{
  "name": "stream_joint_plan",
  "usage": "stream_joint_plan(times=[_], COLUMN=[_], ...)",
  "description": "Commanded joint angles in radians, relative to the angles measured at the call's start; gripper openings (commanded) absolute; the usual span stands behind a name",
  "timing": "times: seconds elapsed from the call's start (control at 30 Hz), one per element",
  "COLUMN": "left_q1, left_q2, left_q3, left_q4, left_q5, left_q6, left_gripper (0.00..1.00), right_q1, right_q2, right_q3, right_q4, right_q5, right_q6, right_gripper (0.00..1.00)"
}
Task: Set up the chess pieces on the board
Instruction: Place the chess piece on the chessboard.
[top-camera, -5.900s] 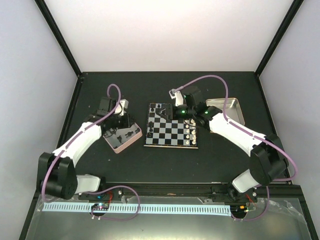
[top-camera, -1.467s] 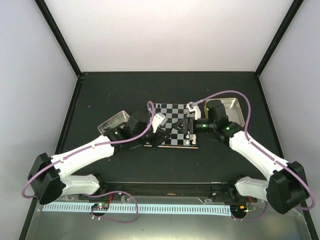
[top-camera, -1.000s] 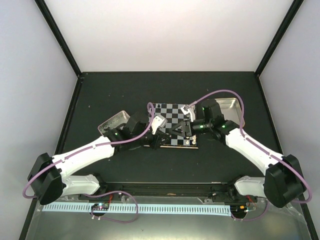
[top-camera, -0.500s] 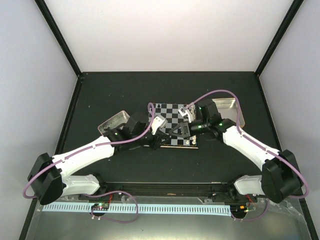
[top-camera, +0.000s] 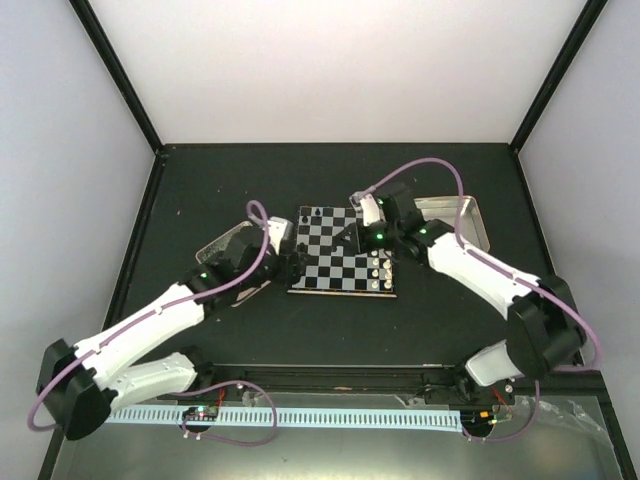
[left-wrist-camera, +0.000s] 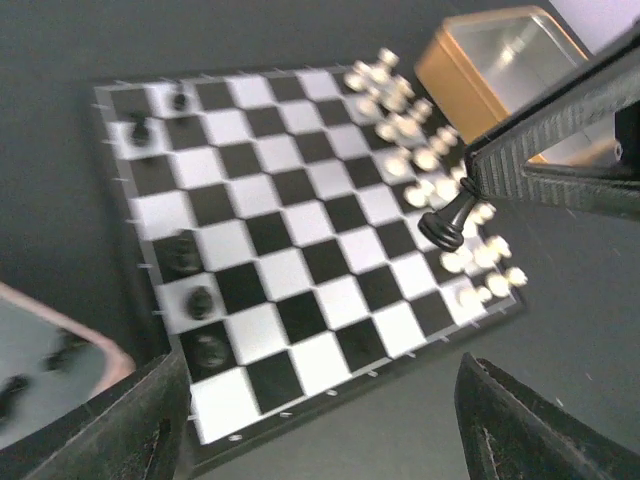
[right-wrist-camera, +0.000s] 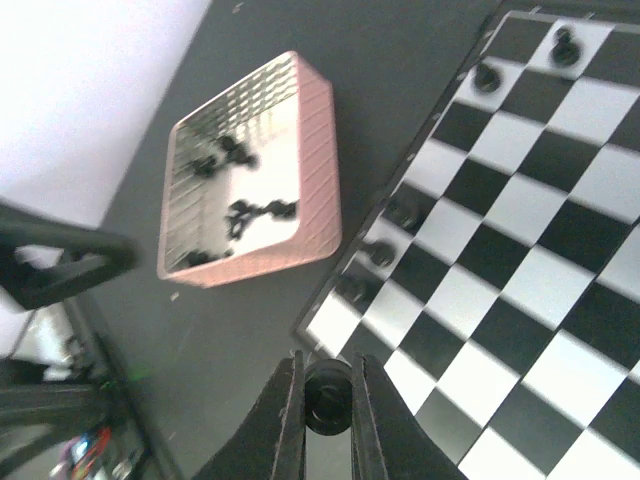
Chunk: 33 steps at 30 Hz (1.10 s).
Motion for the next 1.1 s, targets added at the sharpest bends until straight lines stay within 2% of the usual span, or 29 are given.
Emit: stream_joint_plan(times=[0.0,0.13,0.27,0.53,1.07], left_q1=[0.049,0.087,0.118,0.159,0.227], left_q2=[-0.130,-0.233,-0.304,-0.348,-0.344], left_q3=[-0.022,-0.067,-0.109,-0.170,-0.202], left_q4=[-0.063,-0.072,-0.099,-0.127,-0.139], left_q5=[-0.213,-0.267,-0.276,-0.225,-0.137], left_q6=[-0.074,-0.105,-0.182,-0.298,-0.312], left_gripper=[0.76,0.82,0.84,0.84,0.85], right_q1=[0.052,0.107,0.156,0.239,0.258], right_q2=[0.108,0.225,0.357,0.557,0.729], right_q3=[0.121,0.234,0.360,0.569,0.685], right_q4=[-0.024,-0.037,-0.067,-0.167,-0.210], right_q5=[0.303,0.442,0.540,0.687,0.720], right_q6=[-0.012,0.001,0.001,-0.019,-0.039], right_gripper=[0.01,0.01,0.02,0.02,0.04])
